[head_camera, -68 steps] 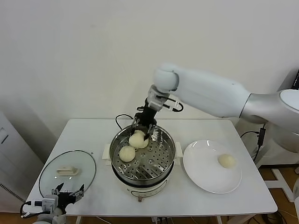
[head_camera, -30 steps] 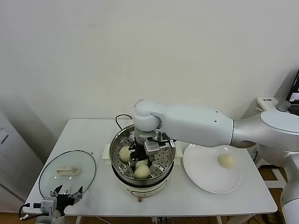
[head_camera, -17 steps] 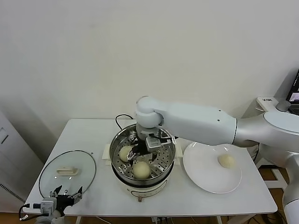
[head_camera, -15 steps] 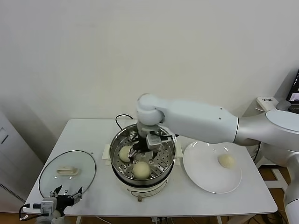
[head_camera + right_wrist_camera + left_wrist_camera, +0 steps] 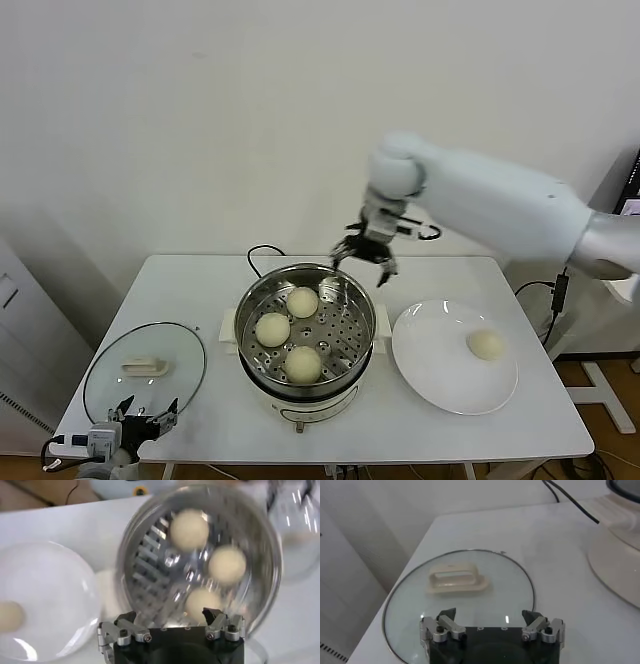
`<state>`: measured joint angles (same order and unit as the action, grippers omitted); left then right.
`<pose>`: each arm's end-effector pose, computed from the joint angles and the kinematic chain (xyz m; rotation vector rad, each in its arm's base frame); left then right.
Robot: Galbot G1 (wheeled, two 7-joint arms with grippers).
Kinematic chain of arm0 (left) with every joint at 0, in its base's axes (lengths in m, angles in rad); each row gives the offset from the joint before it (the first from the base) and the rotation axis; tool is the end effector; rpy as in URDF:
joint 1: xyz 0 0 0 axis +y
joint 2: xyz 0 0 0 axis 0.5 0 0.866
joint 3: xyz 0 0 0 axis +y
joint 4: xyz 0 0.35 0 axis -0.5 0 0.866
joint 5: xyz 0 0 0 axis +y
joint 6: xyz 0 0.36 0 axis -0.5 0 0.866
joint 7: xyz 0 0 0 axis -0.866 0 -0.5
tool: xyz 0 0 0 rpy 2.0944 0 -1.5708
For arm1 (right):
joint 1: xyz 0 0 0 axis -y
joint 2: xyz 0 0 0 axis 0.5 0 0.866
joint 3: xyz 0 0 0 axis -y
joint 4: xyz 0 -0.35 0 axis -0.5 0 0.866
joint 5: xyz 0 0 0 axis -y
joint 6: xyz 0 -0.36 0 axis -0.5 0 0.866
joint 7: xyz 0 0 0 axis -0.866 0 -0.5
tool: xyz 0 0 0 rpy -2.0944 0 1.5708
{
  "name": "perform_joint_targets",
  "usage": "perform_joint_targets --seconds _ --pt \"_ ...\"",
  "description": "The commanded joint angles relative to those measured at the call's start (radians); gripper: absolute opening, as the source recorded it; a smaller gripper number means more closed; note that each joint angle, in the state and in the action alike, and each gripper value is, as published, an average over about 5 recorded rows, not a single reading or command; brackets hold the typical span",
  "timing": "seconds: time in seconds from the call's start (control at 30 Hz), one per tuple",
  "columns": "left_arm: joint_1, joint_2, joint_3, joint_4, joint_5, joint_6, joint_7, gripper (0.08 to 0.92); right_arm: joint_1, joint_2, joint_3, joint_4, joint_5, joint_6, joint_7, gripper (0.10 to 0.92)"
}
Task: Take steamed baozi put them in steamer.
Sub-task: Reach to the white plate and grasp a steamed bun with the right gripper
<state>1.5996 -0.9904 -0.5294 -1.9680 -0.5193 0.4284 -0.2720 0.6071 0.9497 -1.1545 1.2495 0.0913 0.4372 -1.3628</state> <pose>0.1907 0.1172 -0.3233 0.0704 -2.5133 -0.1754 0.5758 0.0064 0.0115 1.9711 -0.7099 2.0216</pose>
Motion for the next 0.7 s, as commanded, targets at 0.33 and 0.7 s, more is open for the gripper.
perform_joint_targets --seconds 0.33,0.7 --pt "-0.007 -0.003 0.001 -0.001 -0.001 0.007 -0.001 0.823 -0.172 -0.334 -0.015 -0.202 -0.024 -0.199 0.048 0.823" --pt "-0.010 -0.008 0.004 -0.002 -0.001 0.011 -0.001 0.823 -0.437 -0.265 0.195 -0.327 -0.191 -0.151 0.098 0.823"
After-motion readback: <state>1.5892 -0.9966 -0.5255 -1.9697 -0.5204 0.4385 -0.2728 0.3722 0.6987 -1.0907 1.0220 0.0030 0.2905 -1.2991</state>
